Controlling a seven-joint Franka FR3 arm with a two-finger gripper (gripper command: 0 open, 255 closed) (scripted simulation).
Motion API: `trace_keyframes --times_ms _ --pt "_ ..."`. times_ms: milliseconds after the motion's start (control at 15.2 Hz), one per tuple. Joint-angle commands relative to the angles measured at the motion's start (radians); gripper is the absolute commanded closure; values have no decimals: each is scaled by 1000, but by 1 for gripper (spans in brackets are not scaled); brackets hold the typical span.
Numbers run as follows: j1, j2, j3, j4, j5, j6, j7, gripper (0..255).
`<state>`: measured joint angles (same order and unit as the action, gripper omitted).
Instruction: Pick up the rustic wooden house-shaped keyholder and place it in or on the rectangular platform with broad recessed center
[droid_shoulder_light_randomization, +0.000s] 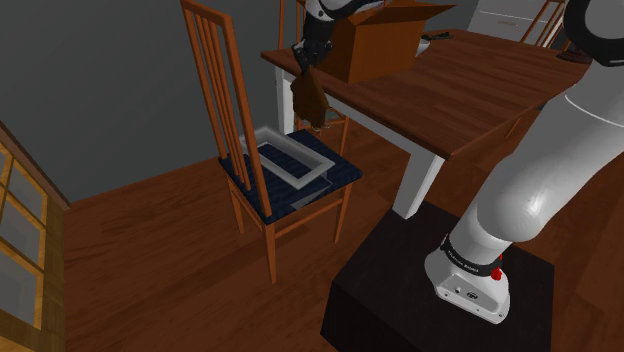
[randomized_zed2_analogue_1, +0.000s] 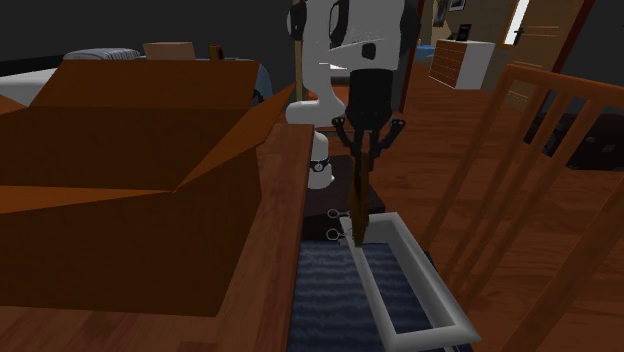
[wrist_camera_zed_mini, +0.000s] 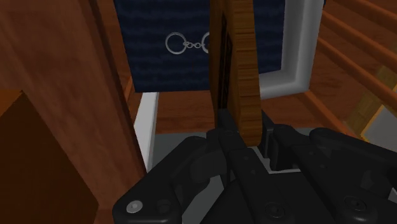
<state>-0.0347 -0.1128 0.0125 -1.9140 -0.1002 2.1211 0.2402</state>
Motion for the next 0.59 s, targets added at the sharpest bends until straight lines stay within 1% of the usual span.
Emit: trace_keyframes --times_ms 0,264,528 --pt "18 21 26 50 -12 -33 46 255" --pt "57 73 75 156 -38 -98 135 255" --pt "98 142 120 287 -69 -172 220 255"
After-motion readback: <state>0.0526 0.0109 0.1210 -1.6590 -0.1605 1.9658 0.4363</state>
